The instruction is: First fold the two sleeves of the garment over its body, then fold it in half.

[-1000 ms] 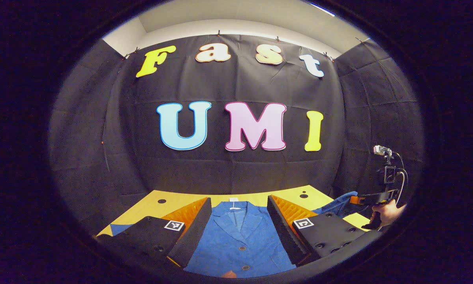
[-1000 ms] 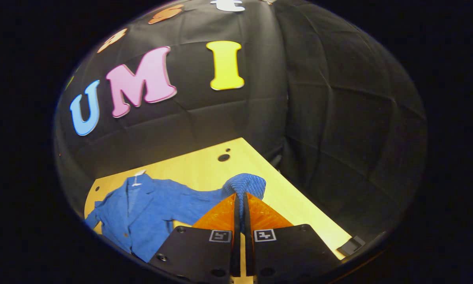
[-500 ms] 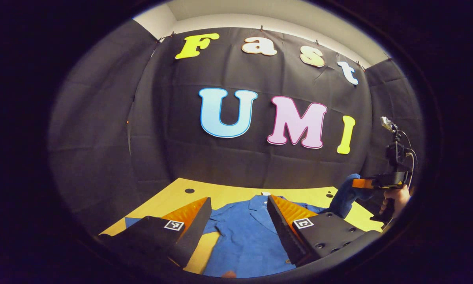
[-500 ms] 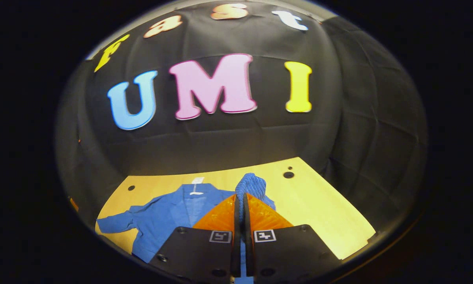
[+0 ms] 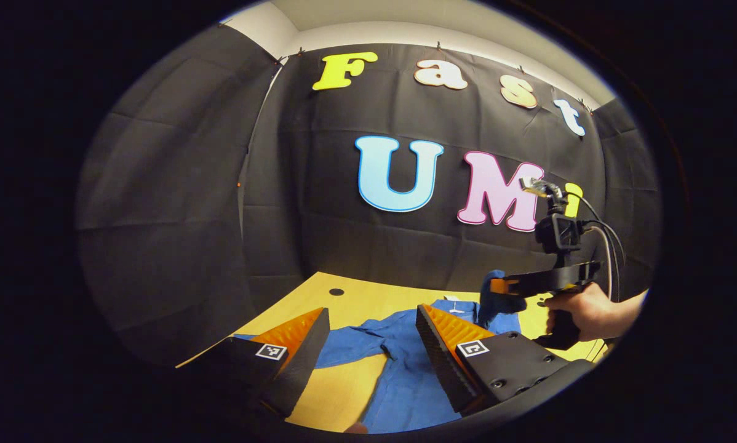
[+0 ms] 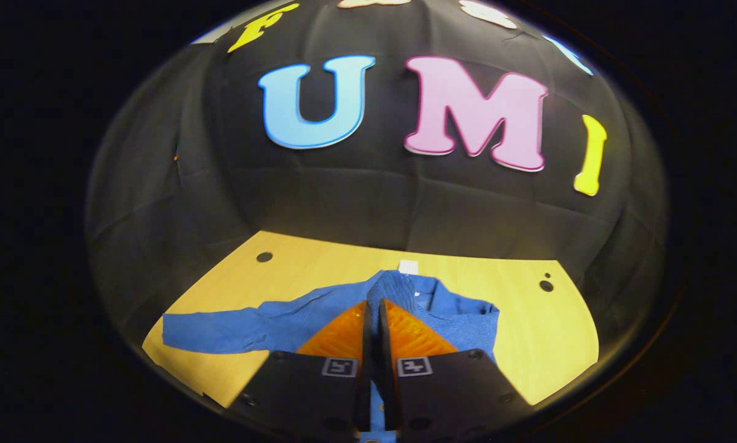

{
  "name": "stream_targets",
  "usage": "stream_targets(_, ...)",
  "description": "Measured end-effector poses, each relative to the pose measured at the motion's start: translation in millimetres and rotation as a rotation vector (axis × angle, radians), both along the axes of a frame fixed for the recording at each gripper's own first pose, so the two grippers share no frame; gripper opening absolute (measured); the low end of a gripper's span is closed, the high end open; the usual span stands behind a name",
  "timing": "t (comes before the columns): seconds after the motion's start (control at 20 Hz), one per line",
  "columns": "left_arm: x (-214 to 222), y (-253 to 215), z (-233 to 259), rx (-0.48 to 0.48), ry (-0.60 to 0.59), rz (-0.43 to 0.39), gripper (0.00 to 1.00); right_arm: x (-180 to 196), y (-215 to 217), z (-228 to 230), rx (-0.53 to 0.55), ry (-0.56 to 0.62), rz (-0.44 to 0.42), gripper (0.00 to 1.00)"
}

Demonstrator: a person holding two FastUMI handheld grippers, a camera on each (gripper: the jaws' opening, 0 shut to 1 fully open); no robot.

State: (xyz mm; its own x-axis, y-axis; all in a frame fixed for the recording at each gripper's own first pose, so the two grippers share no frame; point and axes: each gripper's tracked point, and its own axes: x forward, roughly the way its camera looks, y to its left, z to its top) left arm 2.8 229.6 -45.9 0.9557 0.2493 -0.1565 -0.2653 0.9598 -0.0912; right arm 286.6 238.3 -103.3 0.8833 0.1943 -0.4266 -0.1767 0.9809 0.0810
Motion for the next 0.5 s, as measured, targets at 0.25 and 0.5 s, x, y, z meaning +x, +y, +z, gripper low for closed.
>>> stream_targets(0.25,-4,28,-19,0.023,0.003,0.048,0.83,-14,4,13,-0.063,-0.055,0.060,0.48)
stream_targets(0.5,6,82,-50,0.043,0.015,0.110,0.83,-50,-71,38,-0.052,-0.097,-0.029,0.60)
